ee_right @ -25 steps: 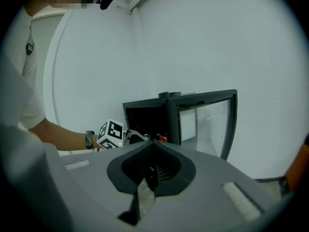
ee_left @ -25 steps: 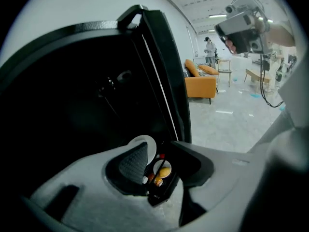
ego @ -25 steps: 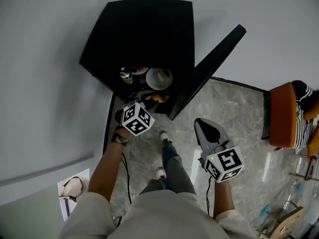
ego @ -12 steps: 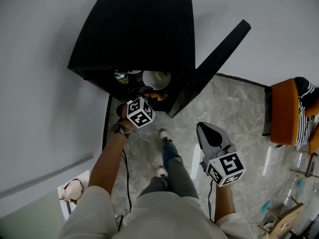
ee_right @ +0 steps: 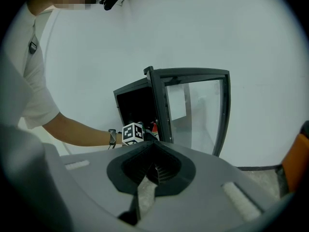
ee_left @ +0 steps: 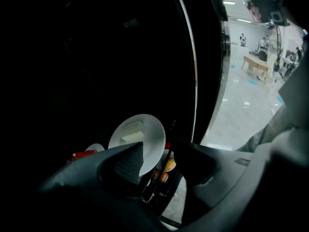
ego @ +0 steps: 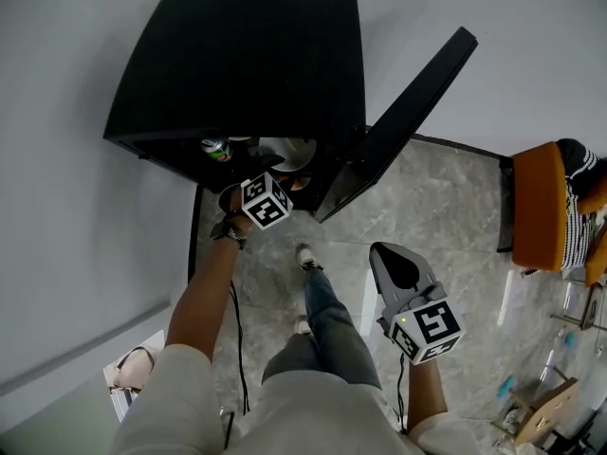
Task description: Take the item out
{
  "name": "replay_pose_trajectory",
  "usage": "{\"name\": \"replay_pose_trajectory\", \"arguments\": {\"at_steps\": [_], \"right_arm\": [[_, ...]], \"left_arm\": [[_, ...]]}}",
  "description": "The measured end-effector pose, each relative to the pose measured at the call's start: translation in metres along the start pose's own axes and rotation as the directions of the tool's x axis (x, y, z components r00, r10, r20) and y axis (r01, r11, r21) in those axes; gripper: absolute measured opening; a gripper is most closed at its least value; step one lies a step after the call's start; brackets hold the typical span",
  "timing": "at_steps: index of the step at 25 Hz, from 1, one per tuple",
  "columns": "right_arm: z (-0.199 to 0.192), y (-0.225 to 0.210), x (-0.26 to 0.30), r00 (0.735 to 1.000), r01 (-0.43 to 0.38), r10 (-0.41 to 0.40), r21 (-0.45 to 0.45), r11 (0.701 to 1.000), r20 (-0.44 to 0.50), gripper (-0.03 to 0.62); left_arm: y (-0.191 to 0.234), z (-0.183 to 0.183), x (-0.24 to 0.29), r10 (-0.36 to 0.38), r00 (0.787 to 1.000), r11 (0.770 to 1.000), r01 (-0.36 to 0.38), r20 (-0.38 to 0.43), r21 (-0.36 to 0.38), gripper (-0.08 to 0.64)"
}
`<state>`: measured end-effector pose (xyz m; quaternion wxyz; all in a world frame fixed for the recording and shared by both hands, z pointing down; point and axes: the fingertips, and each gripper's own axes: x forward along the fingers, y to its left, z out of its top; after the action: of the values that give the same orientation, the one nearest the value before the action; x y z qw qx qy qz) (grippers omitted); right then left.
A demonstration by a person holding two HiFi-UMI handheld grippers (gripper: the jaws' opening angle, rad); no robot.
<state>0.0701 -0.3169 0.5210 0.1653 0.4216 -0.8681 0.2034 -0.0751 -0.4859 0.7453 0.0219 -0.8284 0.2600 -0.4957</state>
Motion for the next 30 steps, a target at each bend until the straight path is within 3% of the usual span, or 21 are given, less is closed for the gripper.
{"name": "replay_pose_trajectory", "arguments": {"at_steps": [4,8,14,23,30], "right_arm": [[-0.012,-0.004,-0.001,1.0,0.005,-0.005,0.007,1.0,-0.014,0.008],[-0.024,-0.007,-0.002,1.0,0.009,-0.009,0.035,0.999,-0.011,0.008],[-0.035,-0.01,-0.005,1.0,0.015,-0.015,0.056,0.998,-0.005,0.008],[-0.051,-0.017,-0.016,0.999,0.038,-0.038,0.077,0.996,-0.002,0.008],[-0.059,-0.02,-0.027,0.998,0.054,-0.055,0.085,0.995,0.004,0.008]], "left_arm": [[0.005,-0.005,0.016,0.02,0.999,0.994,-0.015,-0.048,0.105,0.212],[0.007,-0.007,0.028,0.027,0.997,0.99,-0.018,-0.065,0.14,0.222],[0.006,-0.014,0.043,0.051,0.992,0.968,-0.021,-0.113,0.249,0.244],[0.002,-0.02,0.048,0.087,0.99,0.976,-0.061,-0.116,0.21,0.221],[-0.001,-0.023,0.043,0.153,0.983,0.966,-0.125,-0.106,0.228,0.172]]}}
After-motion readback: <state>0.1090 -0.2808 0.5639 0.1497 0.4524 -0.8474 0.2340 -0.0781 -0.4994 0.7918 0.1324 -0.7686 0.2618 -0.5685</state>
